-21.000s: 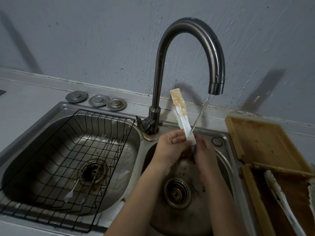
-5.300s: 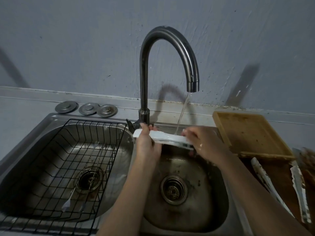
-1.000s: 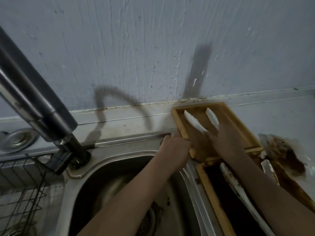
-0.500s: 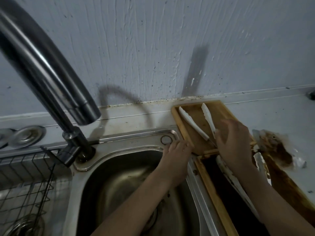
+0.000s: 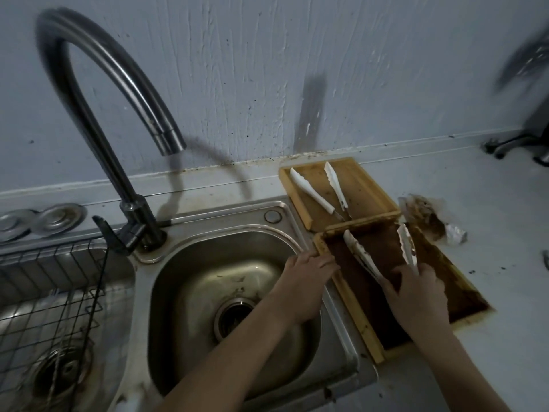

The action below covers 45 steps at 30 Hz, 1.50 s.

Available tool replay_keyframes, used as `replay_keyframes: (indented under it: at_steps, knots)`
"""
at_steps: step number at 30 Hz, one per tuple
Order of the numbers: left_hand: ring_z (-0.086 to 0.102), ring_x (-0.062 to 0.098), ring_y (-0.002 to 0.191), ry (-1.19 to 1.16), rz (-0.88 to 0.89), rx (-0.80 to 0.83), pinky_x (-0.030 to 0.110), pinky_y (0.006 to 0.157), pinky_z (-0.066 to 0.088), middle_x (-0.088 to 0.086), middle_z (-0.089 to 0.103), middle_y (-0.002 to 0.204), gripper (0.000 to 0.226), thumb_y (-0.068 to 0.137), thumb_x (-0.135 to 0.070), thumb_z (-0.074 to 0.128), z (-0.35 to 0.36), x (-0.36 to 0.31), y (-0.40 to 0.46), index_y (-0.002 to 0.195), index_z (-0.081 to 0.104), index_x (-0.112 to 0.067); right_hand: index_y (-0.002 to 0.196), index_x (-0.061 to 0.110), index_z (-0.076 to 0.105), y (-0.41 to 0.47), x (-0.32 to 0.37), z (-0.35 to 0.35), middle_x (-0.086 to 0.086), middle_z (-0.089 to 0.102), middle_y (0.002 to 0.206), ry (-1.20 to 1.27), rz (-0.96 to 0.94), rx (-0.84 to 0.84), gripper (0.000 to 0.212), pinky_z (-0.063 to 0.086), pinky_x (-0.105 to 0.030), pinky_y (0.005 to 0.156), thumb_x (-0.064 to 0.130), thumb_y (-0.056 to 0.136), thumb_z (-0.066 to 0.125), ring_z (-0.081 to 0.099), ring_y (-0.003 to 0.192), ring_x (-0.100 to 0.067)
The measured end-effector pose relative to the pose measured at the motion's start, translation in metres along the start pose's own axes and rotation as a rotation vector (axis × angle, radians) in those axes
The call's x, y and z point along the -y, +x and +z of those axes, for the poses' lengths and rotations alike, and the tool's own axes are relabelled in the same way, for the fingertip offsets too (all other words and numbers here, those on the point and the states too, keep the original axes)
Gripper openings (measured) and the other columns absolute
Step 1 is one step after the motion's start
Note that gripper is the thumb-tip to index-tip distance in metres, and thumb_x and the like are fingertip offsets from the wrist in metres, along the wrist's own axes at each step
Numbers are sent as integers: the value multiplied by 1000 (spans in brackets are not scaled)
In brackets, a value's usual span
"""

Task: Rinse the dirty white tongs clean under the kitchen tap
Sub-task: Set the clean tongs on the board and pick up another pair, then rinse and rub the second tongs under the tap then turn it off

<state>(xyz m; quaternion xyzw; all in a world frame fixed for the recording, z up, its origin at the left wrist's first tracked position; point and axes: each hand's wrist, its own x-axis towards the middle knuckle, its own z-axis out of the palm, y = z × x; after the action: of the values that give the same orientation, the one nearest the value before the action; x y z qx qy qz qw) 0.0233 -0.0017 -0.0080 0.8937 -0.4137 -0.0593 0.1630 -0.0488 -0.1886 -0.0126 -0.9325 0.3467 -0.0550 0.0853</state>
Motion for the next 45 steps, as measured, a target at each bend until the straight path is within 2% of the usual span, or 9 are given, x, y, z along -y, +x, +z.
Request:
replay_keyframes:
  at_steps: [5,10,16,21,25,28,33,38,45]
  knots:
    - [15,28,145,19,-59,115,46,115,19,-1,20,159,74,84,1,46,-7,-7,0,150,21,-22,95,17,58,-3,-1,3,-14,53,111,-27,-58,35,27,47,-32,78,43,88,53,54,96,-27]
    - [18,27,145,34,-72,169,47,115,18,3,26,157,76,85,-1,49,-16,-10,-5,151,17,-22,93,13,58,-12,6,-6,-14,55,105,39,-87,-52,20,45,-31,74,33,89,55,50,87,-22]
    - [55,25,119,38,-117,-143,41,103,37,5,61,127,45,92,-12,44,-56,2,-17,136,42,-22,86,19,48,-23,40,-34,-9,50,101,345,-291,-177,12,38,-27,71,26,88,58,46,90,-17]
    - [62,20,101,-121,-294,-491,37,88,49,1,66,112,30,97,-24,40,-85,34,-52,123,55,-21,89,16,54,-33,99,-43,1,57,86,635,-369,96,16,38,-18,59,32,91,52,55,75,-9]
    - [56,22,99,-123,-429,-919,41,88,50,8,59,107,28,89,-8,54,-88,73,-92,116,59,-11,90,16,59,-56,141,-37,3,58,84,833,-316,436,22,46,-24,62,37,91,52,54,73,-7]
    - [46,27,108,-83,-593,-1140,43,91,49,16,47,113,35,81,0,61,-91,104,-116,115,54,-5,84,15,62,-70,167,-24,-3,59,75,919,-212,636,25,39,-27,58,37,91,54,52,66,-15]
    - [43,26,122,-329,-903,-1014,30,99,34,14,44,134,51,87,-13,62,-106,144,-131,133,43,-7,75,15,60,-80,204,-1,-8,60,75,1018,-133,878,25,49,-34,61,33,91,56,56,66,-22]
    - [57,19,73,-387,-923,-1003,27,64,40,6,63,86,21,95,-26,50,-114,163,-130,100,57,-7,84,12,60,-78,225,3,-7,59,88,1041,-85,942,23,52,-26,55,31,93,52,57,75,-20]
    - [46,9,53,-319,-912,-1042,16,47,34,-1,52,64,15,97,-19,44,-106,171,-131,90,52,-9,85,12,61,-76,231,7,-9,55,90,1048,-59,958,23,52,-26,53,31,93,52,54,77,-20]
